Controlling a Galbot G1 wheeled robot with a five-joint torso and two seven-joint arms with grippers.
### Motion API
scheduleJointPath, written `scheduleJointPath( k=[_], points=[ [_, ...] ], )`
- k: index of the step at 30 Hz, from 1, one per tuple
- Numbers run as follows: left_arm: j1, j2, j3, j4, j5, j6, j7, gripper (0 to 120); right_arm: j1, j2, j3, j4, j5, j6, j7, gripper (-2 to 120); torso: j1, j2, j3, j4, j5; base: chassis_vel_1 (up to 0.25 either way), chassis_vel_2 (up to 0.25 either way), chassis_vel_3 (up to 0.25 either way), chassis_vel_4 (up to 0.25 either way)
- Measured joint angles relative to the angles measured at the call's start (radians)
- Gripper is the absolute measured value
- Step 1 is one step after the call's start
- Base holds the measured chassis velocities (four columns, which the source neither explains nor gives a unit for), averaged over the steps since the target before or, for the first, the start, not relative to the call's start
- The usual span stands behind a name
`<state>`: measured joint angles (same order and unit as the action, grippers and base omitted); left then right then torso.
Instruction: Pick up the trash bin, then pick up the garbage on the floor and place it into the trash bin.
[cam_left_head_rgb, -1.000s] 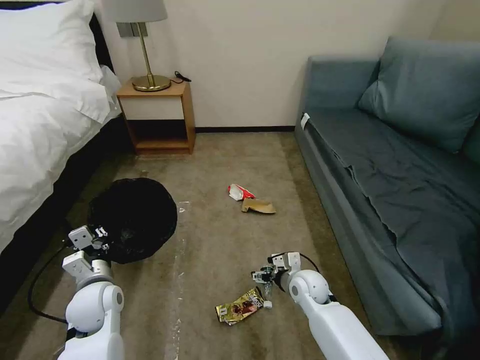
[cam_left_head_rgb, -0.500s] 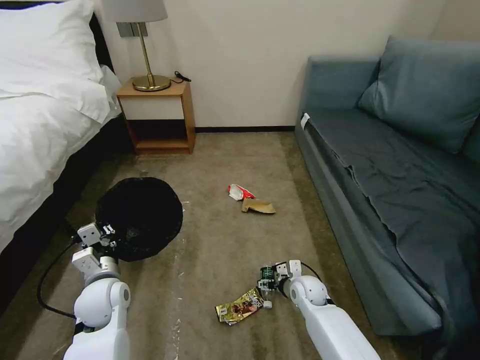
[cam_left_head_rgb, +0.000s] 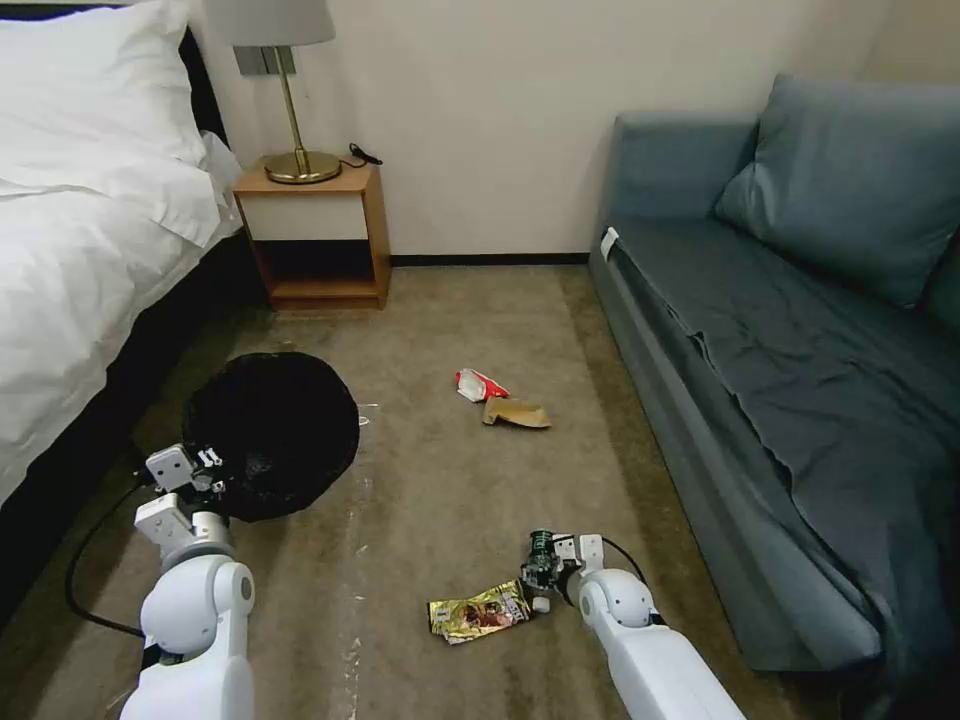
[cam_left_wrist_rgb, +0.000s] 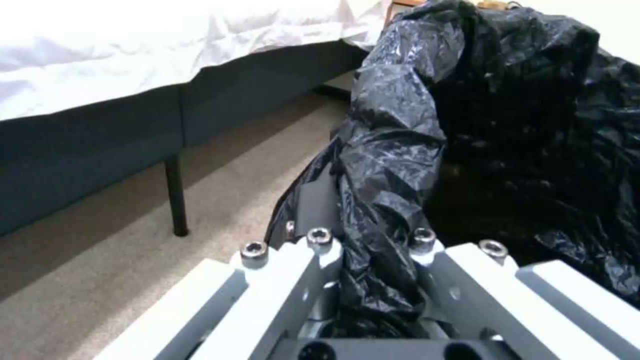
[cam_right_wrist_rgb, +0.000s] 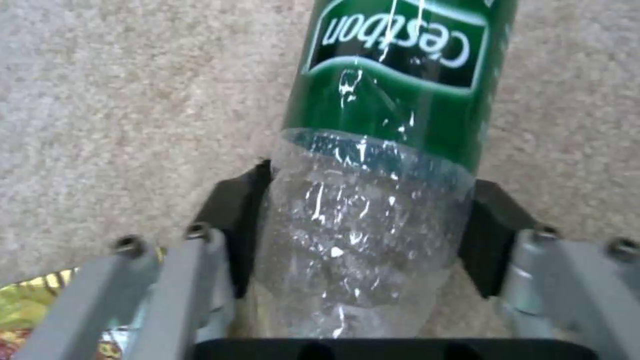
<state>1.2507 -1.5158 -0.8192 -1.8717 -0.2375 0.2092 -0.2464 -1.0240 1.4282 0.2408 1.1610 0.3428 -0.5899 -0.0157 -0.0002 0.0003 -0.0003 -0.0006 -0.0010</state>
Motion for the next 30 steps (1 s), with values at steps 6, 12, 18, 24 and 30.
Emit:
scheduleJointPath(
  k=[6,12,18,24,30],
  points=[
    [-0.008,0.003,0.004,0.0,-0.002,0.002,0.0,4,-0.01,0.0,0.006,0.01,-0.019,0.012,0.006,39,0.0,0.0,0.0,0.0004,0.001,0.0,0.0,0.0,0.0],
    [-0.011,0.004,0.009,0.011,-0.014,0.004,0.0,4,-0.026,-0.017,-0.017,0.131,-0.016,0.059,0.029,26,0.0,-0.001,0.0,0.0013,0.0017,0.0,0.0,0.0,0.0],
    [-0.008,-0.001,0.021,0.036,-0.019,0.003,0.002,4,0.003,-0.054,-0.104,0.36,0.085,0.03,0.072,25,0.0,-0.001,0.0,0.0008,0.0011,0.0,0.0,0.0,0.0],
    [-0.008,-0.006,0.031,0.053,-0.019,0.002,0.003,4,0.087,-0.069,-0.258,0.536,0.153,0.041,0.173,25,0.0,0.0,0.0,0.0007,0.0009,0.0,0.0,0.0,0.0],
    [-0.014,-0.015,0.043,0.064,-0.014,0.002,0.003,4,0.287,-0.06,-0.504,0.607,0.201,0.104,0.258,25,0.0,0.0,0.0,0.0006,0.0007,0.0,0.0,0.0,0.0]
  ],
)
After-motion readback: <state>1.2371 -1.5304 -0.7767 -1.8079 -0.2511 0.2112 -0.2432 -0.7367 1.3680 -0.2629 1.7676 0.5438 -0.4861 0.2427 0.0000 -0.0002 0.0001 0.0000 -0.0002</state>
